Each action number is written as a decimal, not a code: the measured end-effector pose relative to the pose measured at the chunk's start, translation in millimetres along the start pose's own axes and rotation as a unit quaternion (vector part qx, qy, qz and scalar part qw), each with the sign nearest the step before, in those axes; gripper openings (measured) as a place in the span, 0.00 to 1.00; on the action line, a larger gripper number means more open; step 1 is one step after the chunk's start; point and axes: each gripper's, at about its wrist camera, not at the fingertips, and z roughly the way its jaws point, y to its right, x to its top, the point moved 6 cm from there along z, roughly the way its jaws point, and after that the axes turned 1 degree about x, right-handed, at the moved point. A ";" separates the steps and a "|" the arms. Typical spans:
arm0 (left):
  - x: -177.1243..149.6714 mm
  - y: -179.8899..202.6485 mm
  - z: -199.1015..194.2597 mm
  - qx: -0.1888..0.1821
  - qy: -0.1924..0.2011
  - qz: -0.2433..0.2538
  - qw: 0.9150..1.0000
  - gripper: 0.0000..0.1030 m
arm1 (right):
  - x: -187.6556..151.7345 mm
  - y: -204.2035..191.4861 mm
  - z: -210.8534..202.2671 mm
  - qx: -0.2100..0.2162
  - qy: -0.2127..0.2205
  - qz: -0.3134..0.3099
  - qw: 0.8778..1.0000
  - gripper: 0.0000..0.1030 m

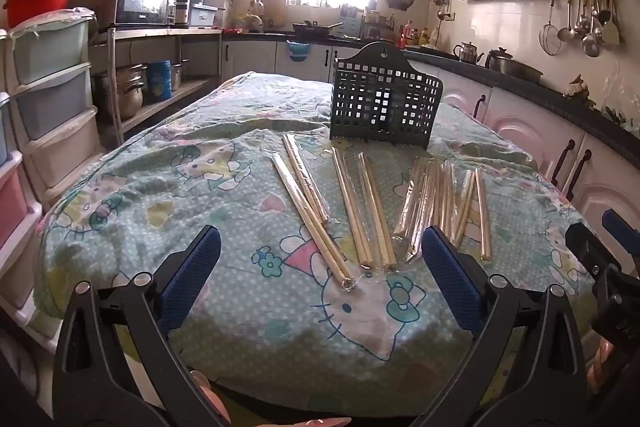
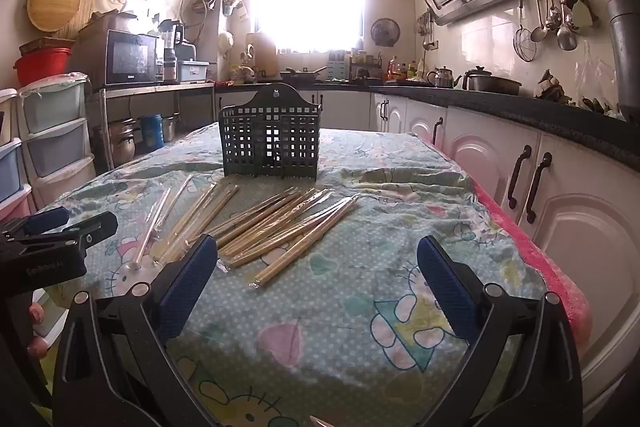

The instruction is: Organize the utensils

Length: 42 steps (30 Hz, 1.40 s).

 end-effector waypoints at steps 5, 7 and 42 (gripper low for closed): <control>0.1 1.4 -0.8 -0.002 0.003 0.001 1.000 0.89 | -0.2 0.1 0.0 0.001 -0.001 0.003 1.000 0.94; 3.8 2.5 -3.9 -0.002 0.004 0.002 1.000 0.89 | -0.5 -0.5 0.8 0.001 -0.002 0.002 1.000 0.94; 3.5 -2.4 -1.4 -0.001 0.009 0.000 1.000 0.89 | 0.0 -1.7 1.7 0.001 -0.001 0.002 1.000 0.94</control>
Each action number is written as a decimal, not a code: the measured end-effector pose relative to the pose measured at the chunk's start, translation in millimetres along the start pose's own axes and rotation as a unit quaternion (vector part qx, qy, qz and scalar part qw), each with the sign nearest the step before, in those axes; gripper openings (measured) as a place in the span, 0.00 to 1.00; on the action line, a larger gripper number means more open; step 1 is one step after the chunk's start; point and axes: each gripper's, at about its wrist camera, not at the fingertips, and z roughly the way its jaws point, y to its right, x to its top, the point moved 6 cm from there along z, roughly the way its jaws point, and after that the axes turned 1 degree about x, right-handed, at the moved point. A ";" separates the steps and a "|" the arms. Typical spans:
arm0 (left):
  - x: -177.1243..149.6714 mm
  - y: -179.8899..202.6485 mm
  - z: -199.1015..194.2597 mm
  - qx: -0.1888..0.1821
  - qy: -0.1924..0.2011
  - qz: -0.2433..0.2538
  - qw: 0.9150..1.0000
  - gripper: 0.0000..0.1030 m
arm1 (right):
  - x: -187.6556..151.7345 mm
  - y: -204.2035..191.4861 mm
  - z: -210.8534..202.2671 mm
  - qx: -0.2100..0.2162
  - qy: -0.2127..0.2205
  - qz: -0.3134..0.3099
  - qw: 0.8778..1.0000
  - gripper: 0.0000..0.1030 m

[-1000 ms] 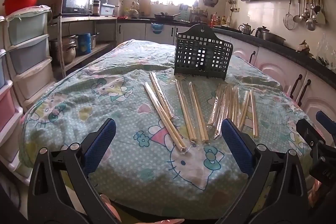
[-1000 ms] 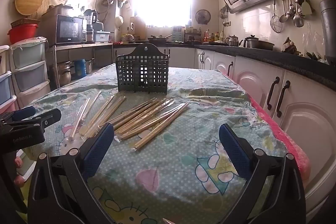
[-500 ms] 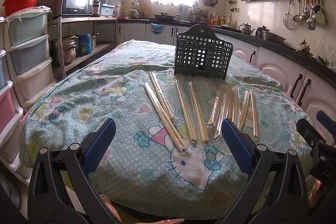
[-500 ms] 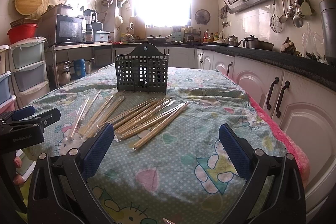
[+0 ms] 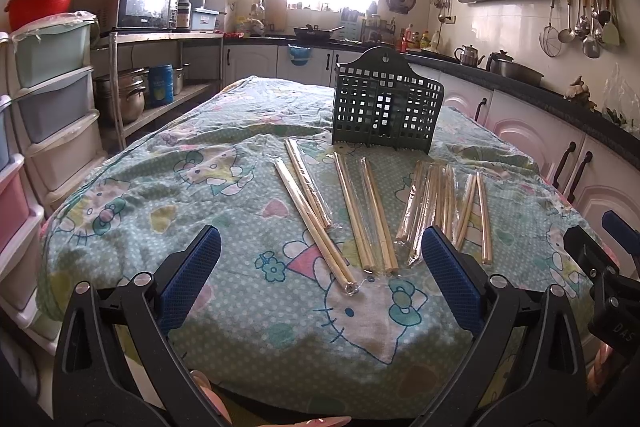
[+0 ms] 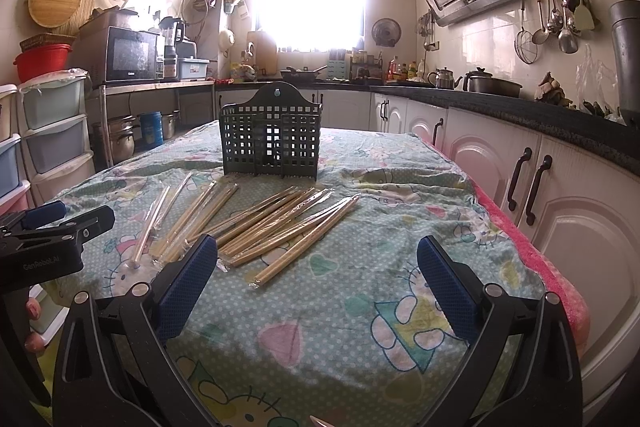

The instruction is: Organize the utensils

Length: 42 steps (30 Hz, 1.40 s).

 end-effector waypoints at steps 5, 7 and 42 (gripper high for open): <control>-0.1 -0.6 0.1 0.000 -0.001 0.000 1.000 0.89 | 1.0 0.9 -0.1 -0.001 0.000 0.000 1.000 0.94; -0.7 -0.9 0.4 0.001 0.000 0.000 1.000 0.89 | 0.9 0.8 0.3 0.000 0.000 0.000 1.000 0.94; 9.4 -37.6 16.0 0.026 -0.023 -0.018 0.999 0.89 | 7.3 -29.4 36.6 0.061 -0.047 -0.048 0.996 0.94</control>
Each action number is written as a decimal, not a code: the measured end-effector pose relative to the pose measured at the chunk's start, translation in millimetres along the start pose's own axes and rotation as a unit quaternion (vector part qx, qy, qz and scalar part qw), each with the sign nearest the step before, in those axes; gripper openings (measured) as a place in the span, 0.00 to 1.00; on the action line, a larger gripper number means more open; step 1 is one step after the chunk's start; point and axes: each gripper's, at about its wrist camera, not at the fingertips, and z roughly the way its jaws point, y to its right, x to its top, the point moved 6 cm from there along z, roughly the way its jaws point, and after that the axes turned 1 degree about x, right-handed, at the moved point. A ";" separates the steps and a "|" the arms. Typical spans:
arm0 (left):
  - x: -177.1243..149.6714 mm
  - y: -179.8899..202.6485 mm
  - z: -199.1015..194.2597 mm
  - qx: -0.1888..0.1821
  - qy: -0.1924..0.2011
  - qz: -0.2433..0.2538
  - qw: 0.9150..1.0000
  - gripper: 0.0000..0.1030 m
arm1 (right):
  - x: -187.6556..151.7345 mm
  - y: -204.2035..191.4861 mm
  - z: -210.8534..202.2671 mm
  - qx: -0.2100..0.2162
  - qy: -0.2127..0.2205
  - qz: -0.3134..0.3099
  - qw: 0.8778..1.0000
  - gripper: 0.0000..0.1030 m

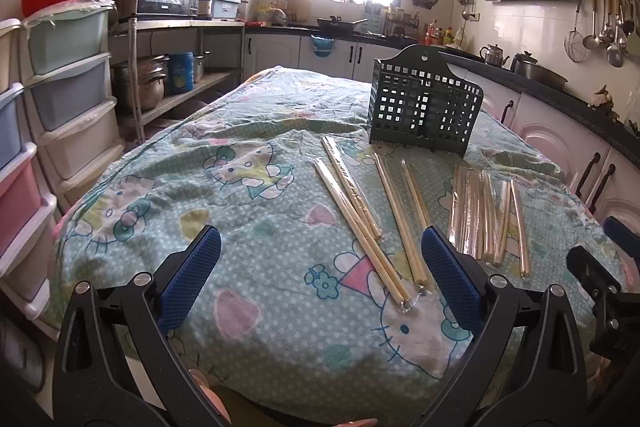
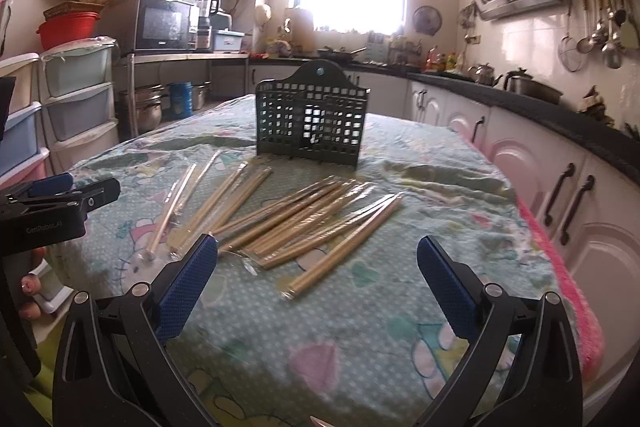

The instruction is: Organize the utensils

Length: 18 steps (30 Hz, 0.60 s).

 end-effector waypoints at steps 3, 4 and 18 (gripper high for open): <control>2.3 -0.7 5.7 -0.004 -0.012 0.002 1.000 0.89 | 5.9 -2.2 8.2 0.010 -0.006 -0.003 1.000 0.94; 3.0 -0.3 7.8 -0.005 -0.016 0.005 1.000 0.89 | 8.1 -3.1 11.2 0.014 -0.008 -0.003 1.000 0.94; 25.4 4.9 40.5 -0.035 -0.057 0.004 0.998 0.89 | 37.7 10.0 63.6 0.066 -0.070 0.056 0.994 0.94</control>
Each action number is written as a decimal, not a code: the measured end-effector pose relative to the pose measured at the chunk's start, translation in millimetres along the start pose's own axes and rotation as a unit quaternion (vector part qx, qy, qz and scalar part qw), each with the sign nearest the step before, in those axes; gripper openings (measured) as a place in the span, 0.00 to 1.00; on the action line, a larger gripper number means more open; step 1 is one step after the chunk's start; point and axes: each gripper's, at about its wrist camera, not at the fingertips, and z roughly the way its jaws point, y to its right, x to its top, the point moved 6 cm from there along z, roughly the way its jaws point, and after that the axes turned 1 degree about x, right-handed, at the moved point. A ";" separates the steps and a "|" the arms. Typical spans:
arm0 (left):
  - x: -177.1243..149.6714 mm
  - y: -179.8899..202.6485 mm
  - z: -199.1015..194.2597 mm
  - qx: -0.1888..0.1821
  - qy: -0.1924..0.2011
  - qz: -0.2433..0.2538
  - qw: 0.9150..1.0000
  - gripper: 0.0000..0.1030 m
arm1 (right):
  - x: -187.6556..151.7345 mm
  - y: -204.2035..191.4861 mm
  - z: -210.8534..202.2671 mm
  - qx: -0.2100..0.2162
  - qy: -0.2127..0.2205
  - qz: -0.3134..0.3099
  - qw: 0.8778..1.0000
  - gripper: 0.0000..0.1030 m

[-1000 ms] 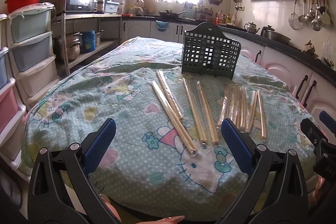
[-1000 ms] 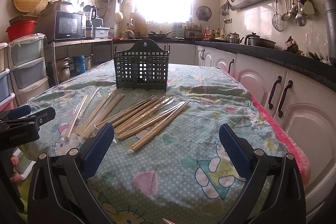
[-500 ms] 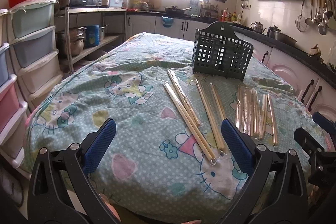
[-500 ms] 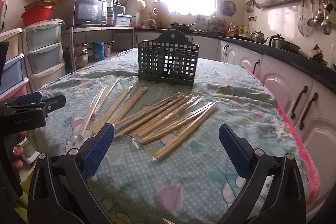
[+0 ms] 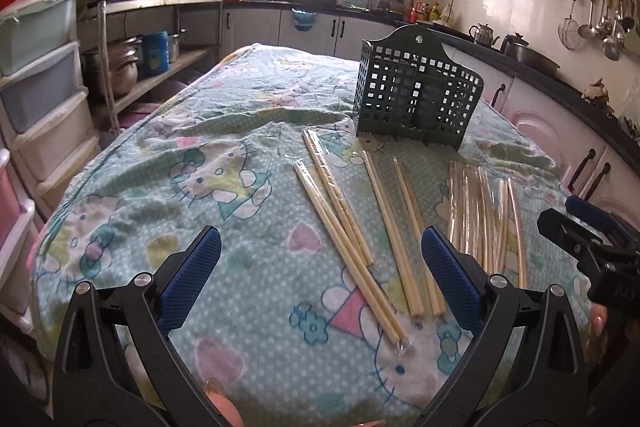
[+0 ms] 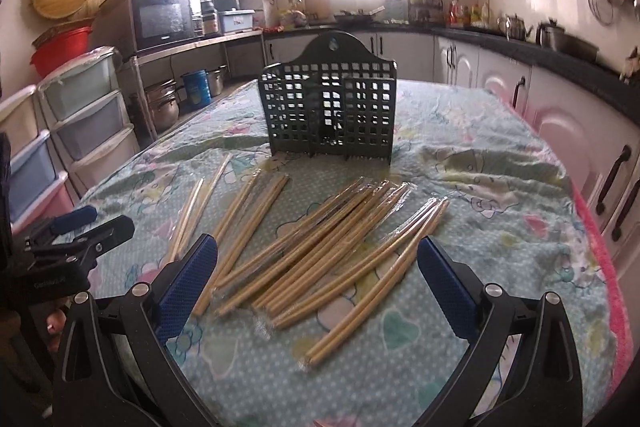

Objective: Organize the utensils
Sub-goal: 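Lower and close the left tool on a wrapped chopstick while the right tool grasps another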

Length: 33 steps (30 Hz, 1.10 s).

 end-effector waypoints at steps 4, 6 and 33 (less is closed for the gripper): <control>9.5 -4.6 13.4 -0.007 -0.017 -0.014 1.000 0.89 | 8.0 7.9 12.3 0.000 -0.014 0.009 1.000 0.94; 14.7 -7.1 19.7 -0.013 -0.023 -0.019 0.999 0.89 | 11.4 9.7 17.3 -0.001 -0.017 0.005 1.000 0.94; 65.4 -10.7 140.3 -0.044 -0.146 -0.019 0.988 0.53 | 31.1 42.4 89.7 0.018 -0.093 0.026 0.995 0.59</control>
